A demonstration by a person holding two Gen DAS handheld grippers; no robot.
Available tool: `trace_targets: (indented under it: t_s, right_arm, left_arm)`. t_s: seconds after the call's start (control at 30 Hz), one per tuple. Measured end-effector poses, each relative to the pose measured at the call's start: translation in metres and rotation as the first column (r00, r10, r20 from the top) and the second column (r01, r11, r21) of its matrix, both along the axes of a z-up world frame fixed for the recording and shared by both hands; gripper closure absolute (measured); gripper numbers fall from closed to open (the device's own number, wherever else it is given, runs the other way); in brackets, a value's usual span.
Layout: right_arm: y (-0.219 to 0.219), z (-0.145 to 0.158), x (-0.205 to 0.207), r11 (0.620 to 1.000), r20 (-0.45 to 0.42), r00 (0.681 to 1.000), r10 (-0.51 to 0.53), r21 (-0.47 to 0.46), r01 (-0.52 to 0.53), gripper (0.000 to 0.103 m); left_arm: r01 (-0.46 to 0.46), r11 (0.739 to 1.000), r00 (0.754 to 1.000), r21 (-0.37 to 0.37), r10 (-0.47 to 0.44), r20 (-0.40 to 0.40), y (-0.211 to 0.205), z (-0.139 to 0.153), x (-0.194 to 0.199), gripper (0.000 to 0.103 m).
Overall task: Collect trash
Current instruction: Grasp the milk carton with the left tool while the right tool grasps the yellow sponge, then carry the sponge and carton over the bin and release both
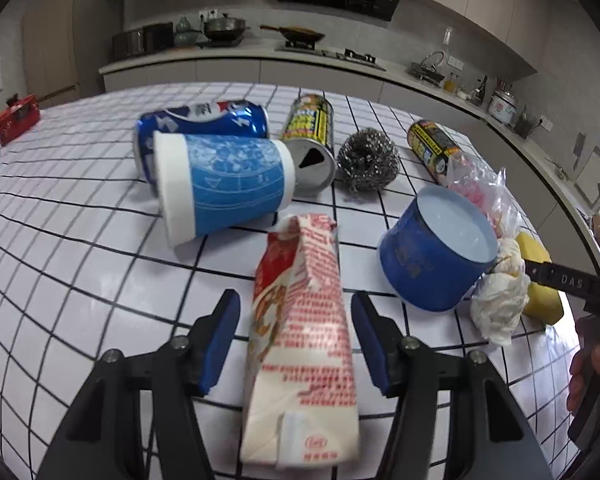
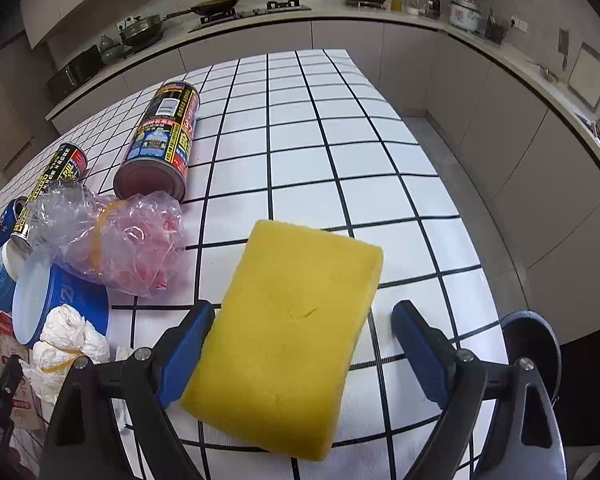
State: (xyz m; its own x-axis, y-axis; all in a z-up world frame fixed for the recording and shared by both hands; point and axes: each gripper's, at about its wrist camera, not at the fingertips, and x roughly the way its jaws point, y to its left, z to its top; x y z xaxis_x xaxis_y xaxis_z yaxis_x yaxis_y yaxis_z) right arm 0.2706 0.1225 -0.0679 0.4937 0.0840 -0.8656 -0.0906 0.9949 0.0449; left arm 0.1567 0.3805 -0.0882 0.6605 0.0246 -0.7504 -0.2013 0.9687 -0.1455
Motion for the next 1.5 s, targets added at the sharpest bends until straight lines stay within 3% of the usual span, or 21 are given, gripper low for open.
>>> trace_targets:
  t_s: [0.1, 0.27, 0.63, 0.97, 1.17, 1.5]
  right_arm:
    - [0.005, 0.003, -0.005, 0.999, 0.023, 0.999, 0.04, -0.008, -0.04, 0.034]
    - [-0.003, 0.007, -0.012, 0.996, 0.034, 0.997, 0.063, 0.057, -0.065, 0.048]
    - [-0.018, 0.031, -0.031, 0.99, 0.092, 0.991, 0.093, 0.099, -0.102, 0.048]
    - [-0.065, 0.045, -0.055, 0.986, 0.128, 0.985, 0.117, 0.105, -0.131, 0.048]
    - [-0.113, 0.05, -0.065, 0.985, 0.144, 0.983, 0.11, 0.114, -0.127, 0.048]
    - [-0.233, 0.049, -0.075, 0.992, 0.134, 0.991, 0.021, 0.12, -0.037, 0.048]
  left_arm:
    - [0.015, 1.0, 1.0, -0.013, -0.015, 0.009, 0.001, 0.001, 0.003, 0.076]
    - [0.015, 1.0, 0.998, 0.0, -0.015, 0.064, -0.004, 0.015, -0.012, 0.076]
    - [0.025, 1.0, 0.996, 0.011, -0.025, 0.09, -0.034, 0.027, -0.023, 0.076]
    - [0.036, 0.999, 0.994, 0.031, -0.039, 0.099, -0.085, 0.032, -0.032, 0.076]
    - [0.045, 0.998, 0.994, 0.037, -0.049, 0.1, -0.123, 0.033, -0.038, 0.076]
    - [0.133, 0.99, 0.986, 0.047, -0.137, 0.095, -0.227, 0.032, -0.03, 0.076]
